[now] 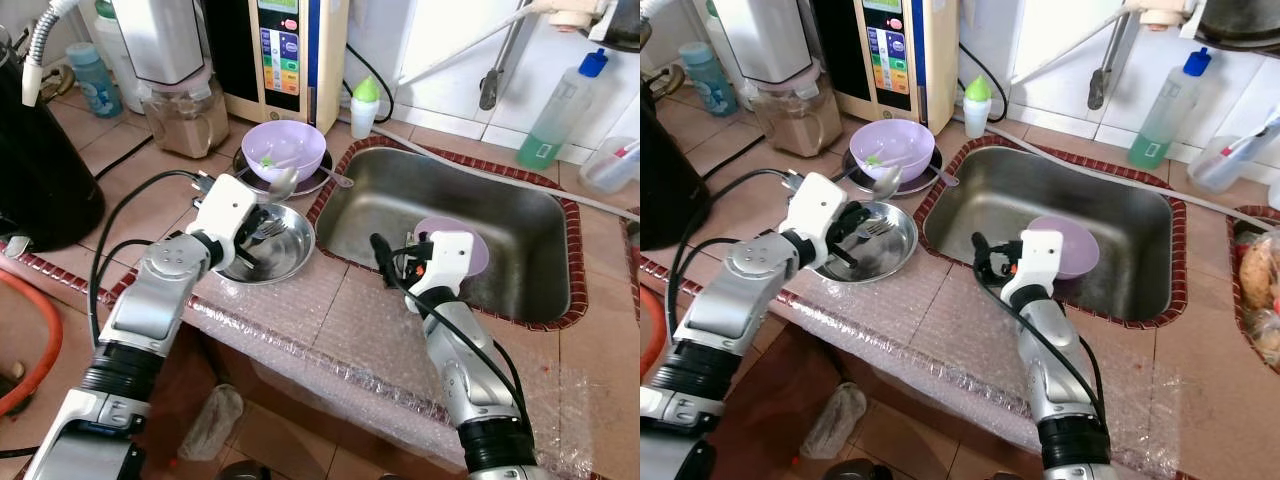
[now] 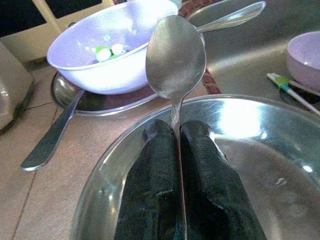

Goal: Kitchen organization

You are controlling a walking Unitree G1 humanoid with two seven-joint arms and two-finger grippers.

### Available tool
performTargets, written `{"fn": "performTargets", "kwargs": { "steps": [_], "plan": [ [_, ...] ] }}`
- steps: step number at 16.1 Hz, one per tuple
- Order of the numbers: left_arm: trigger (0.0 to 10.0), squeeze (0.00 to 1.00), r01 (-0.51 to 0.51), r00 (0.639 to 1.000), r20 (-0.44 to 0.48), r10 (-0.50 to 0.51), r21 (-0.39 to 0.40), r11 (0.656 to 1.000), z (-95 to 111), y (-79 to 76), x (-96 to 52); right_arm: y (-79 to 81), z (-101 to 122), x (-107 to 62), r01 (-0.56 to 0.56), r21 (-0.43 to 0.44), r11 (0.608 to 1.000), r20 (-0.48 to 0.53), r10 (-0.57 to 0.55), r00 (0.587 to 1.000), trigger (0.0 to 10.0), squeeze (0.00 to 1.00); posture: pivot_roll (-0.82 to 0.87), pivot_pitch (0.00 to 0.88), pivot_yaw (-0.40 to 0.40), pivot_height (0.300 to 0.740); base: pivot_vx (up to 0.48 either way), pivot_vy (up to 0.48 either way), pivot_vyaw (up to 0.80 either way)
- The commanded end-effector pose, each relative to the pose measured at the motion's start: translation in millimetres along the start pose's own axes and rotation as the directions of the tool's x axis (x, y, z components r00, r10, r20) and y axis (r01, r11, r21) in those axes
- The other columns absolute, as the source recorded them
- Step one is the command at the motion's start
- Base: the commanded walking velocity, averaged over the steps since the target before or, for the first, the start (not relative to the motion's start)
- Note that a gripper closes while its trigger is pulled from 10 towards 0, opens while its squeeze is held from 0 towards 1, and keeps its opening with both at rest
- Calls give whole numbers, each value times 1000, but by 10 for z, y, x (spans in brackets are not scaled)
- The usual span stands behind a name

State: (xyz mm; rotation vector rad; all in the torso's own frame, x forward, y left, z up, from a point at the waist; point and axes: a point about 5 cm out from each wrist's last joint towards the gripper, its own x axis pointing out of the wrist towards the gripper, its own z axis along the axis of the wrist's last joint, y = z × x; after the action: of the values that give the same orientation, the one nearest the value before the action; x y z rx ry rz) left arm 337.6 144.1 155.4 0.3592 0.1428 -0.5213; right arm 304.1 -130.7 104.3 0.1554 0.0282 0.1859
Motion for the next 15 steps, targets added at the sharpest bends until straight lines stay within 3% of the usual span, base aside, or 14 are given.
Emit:
{"fn": "performTargets", "kwargs": {
  "steps": [1, 3, 5, 9, 11, 15],
  "plan": [
    [0, 0, -14, 998, 65, 13, 9, 1000, 63, 9, -11, 109, 110, 79, -33, 9, 999, 35, 33, 999, 10000, 0, 5, 15, 15, 740, 0, 0, 0],
    [0, 0, -36, 988, 148, 36, 0, 999, 154, -67, 0, 140, 234, 105, -82, 83, 993, 56, 78, 995, 10000, 0, 45, 28, 1, 740, 0, 0, 0],
    [0, 0, -77, 983, 168, 73, 21, 997, 119, -100, 0, 207, 355, 147, -153, 118, 981, 85, 143, 986, 10000, 0, 37, 25, -11, 740, 0, 0, 0],
    [0, 0, -28, 989, 144, 29, -8, 1000, -36, -330, 53, 283, 528, 141, -241, 194, 951, 137, 217, 967, 10000, 0, 42, 0, -12, 740, 0, 0, 0],
    [0, 0, 5, 986, 166, -5, -3, 1000, -27, -455, 68, 407, 524, 121, -327, 257, 909, 120, 306, 945, 10000, 0, 36, 0, -9, 740, 0, 0, 0],
    [0, 0, 43, 980, 193, -42, -2, 999, 39, -623, 108, 424, 427, 161, -323, 304, 897, 64, 319, 946, 10000, 0, 46, 0, -28, 740, 0, 0, 0]
  ]
}}
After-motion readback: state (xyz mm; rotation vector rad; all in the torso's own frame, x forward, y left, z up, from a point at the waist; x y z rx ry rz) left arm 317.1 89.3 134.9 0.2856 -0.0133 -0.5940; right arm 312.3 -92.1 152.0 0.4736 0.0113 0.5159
